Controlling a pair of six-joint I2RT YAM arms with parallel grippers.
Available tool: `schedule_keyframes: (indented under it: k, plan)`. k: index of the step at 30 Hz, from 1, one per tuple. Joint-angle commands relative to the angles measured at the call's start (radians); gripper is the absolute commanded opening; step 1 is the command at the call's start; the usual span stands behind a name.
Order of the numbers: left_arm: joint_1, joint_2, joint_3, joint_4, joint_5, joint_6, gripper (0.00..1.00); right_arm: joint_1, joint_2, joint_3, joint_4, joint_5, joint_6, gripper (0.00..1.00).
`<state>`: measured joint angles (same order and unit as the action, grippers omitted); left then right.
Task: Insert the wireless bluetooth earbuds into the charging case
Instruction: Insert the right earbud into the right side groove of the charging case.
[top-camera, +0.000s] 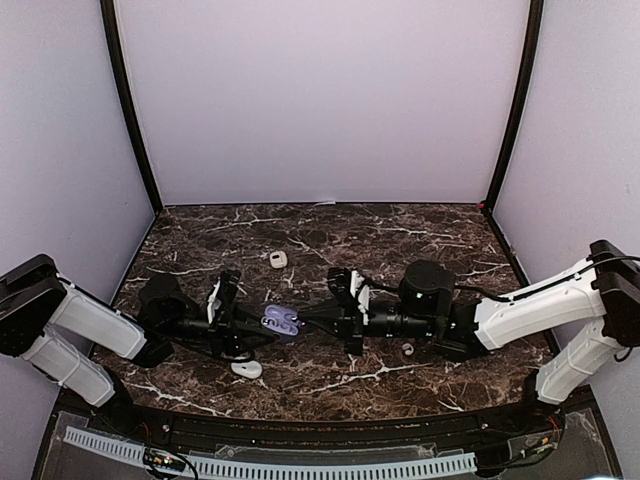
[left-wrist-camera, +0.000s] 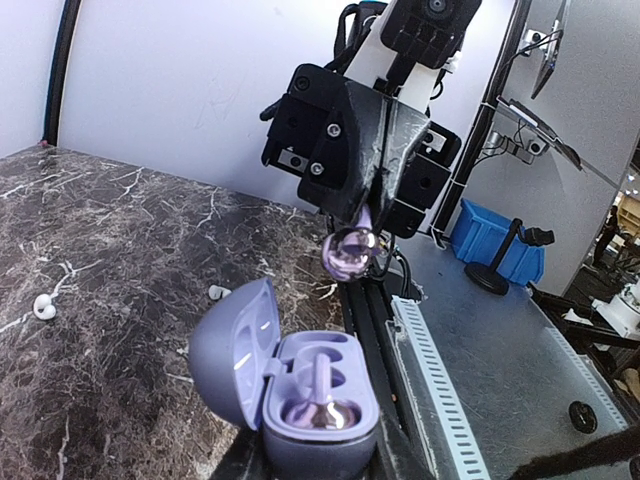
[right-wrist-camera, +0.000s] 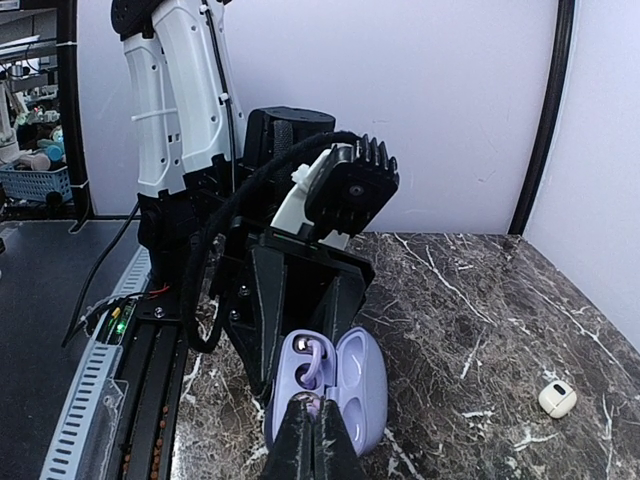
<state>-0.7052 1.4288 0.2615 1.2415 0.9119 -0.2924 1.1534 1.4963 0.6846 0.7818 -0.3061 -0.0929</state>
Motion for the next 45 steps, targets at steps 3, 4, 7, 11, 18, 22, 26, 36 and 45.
schedule_keyframes:
  k: [3,4,7,11,18,22,26,36,45]
  plan:
    - [-0.004,0.002,0.01,0.042,0.024,0.0,0.17,0.011,0.02,0.016,0.068,0.018,0.003,0.0]
    - [-0.005,0.002,0.009,0.041,0.024,0.002,0.17,0.011,0.022,0.013,0.077,0.02,0.002,0.0]
    - [-0.004,0.005,0.009,0.043,0.024,0.003,0.17,0.011,0.032,0.016,0.078,0.03,-0.001,0.0]
    - [-0.004,0.01,0.011,0.045,0.027,0.005,0.17,0.011,0.055,0.037,0.051,0.026,-0.007,0.0]
    - [-0.004,0.016,0.013,0.049,0.028,0.006,0.17,0.011,0.076,0.056,0.035,0.014,-0.011,0.0]
    - [-0.004,0.016,0.01,0.048,0.024,0.008,0.17,0.011,0.08,0.061,0.027,0.0,-0.01,0.0]
    - [-0.004,0.015,0.01,0.047,0.023,0.01,0.17,0.012,0.09,0.065,0.016,-0.009,-0.007,0.0]
    - [-0.004,0.012,0.012,0.045,0.022,0.01,0.17,0.017,0.096,0.078,-0.025,-0.011,0.001,0.0]
    - [-0.004,0.012,0.012,0.044,0.022,0.013,0.17,0.019,0.128,0.087,-0.05,-0.009,0.001,0.0]
